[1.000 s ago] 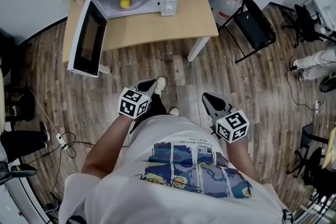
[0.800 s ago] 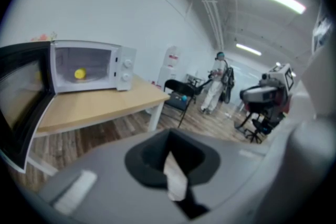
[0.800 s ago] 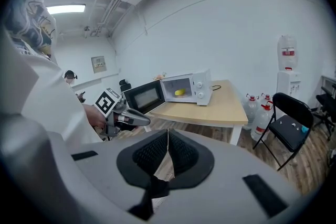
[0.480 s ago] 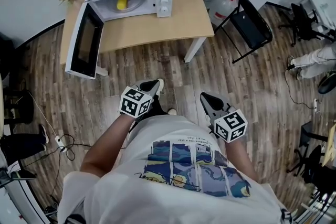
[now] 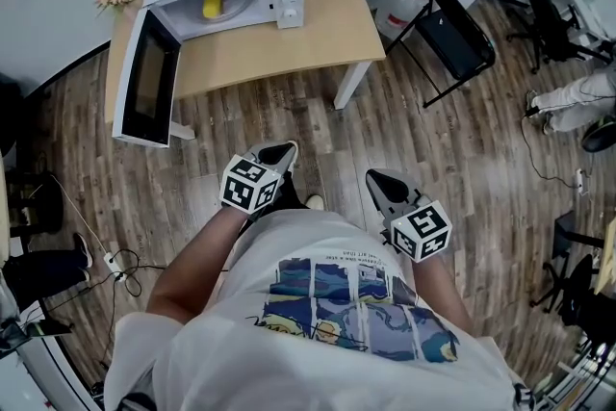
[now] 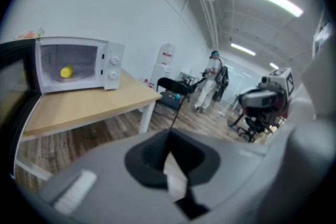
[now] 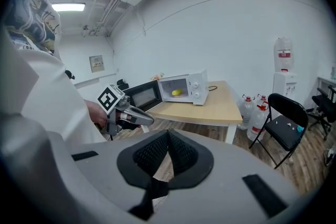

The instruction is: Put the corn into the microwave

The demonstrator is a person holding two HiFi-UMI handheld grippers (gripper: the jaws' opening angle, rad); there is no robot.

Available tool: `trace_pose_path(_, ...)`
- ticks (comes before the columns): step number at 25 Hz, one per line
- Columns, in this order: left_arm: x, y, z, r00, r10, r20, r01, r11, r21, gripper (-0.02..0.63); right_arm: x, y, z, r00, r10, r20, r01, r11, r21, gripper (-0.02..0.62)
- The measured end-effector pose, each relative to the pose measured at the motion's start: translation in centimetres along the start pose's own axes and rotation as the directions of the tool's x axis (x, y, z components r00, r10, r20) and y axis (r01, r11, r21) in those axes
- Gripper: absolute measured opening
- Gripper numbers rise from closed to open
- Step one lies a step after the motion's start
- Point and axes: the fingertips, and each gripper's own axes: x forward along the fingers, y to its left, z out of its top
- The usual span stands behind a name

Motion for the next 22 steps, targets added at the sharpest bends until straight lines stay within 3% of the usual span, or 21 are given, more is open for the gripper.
trace_pose_path(12, -0.9, 0.1, -0.5, 0.999, 0.022, -0.027, -0.022, 1.000, 0.009, 0.008, 0.8, -0.7, -1.3, 1.000, 0.003, -0.028, -0.002, 1.000, 0.005, 0.009)
trace_pose_path(17, -1.9, 0.5, 0.8, 1.000, -0.002, 0.010, 0.002, 1.000, 0.018, 0.008, 1.7, -0.2, -0.4, 0.999, -0.020, -0.038, 0.020, 1.000, -0.008, 0.009)
trace_pose_path(22, -6.1, 2.4, 2.3, 0.998, -0.013, 0.066, 0.011, 1.000, 0.028, 0.008, 4.8, 2.5, 0.2, 0.998, -0.015, -0.061, 0.014, 1.000, -0.014, 0.009)
